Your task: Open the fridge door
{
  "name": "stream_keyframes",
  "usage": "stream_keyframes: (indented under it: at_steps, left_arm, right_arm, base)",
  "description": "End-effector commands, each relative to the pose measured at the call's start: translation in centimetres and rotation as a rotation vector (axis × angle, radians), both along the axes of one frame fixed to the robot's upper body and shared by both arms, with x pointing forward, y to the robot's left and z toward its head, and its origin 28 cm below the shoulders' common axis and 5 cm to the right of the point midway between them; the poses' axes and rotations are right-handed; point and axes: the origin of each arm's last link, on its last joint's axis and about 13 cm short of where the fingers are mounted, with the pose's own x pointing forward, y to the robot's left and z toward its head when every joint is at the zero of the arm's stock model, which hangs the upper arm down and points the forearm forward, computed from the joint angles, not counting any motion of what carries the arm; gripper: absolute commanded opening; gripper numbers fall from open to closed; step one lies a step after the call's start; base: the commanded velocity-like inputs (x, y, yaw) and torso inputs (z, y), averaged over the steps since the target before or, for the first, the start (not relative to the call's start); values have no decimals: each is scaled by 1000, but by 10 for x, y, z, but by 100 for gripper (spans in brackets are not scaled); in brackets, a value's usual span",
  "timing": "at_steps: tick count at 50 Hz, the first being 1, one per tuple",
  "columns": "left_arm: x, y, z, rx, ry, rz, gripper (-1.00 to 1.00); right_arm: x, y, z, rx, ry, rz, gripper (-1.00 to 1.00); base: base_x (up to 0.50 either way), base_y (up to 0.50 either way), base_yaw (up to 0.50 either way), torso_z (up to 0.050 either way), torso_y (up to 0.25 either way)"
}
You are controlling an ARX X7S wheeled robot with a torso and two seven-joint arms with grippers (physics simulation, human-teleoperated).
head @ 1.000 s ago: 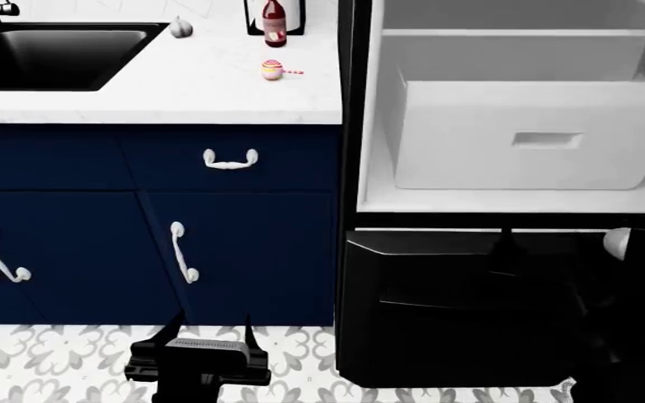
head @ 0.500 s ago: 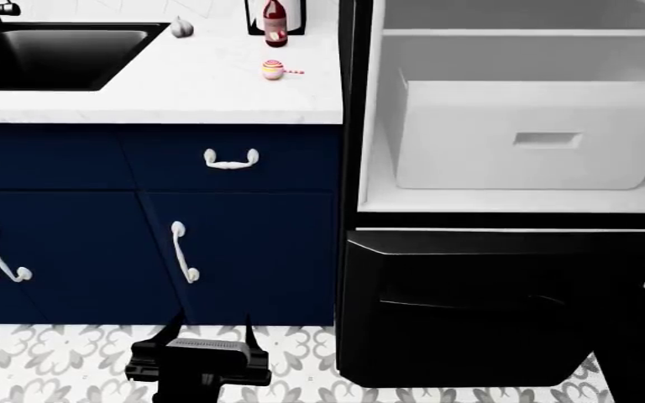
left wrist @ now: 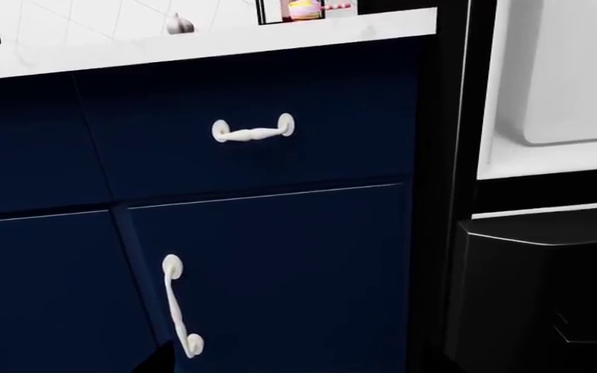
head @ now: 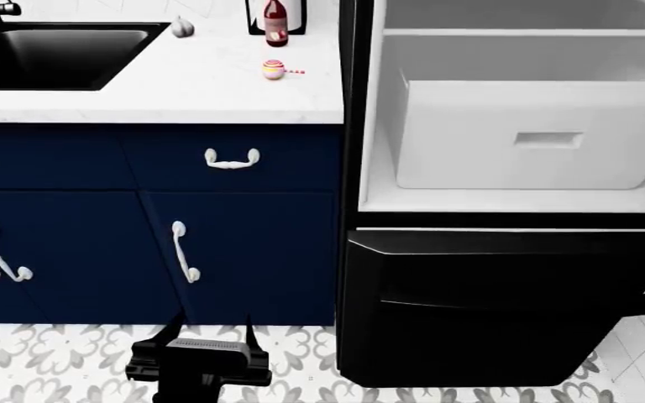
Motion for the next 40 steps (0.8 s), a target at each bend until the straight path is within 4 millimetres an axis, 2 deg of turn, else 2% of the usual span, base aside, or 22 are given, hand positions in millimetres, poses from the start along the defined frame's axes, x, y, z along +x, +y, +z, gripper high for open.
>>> stream_keyframes:
  at_steps: [1,21,32,40]
  left_arm:
    - [-1,0,0,1,-5,6,100]
    - [0,0,0,12,-5,10,100]
    - [-1,0,0,11,-5,15,100]
    - [-1,0,0,3,-7,15,100]
  right_arm:
    - [-48,-104,-18,-297,149,-406,100]
    - [-72,-122,-28,-278,187,-500,100]
    - [-87,-145,-44,-262,247,-572,100]
    - [-82,-142,-49,-270,256,-555,100]
  base:
    - [0,0,0,0,0]
    - [0,0,0,0,0]
    - [0,0,0,0,0]
    - [0,0,0,0,0]
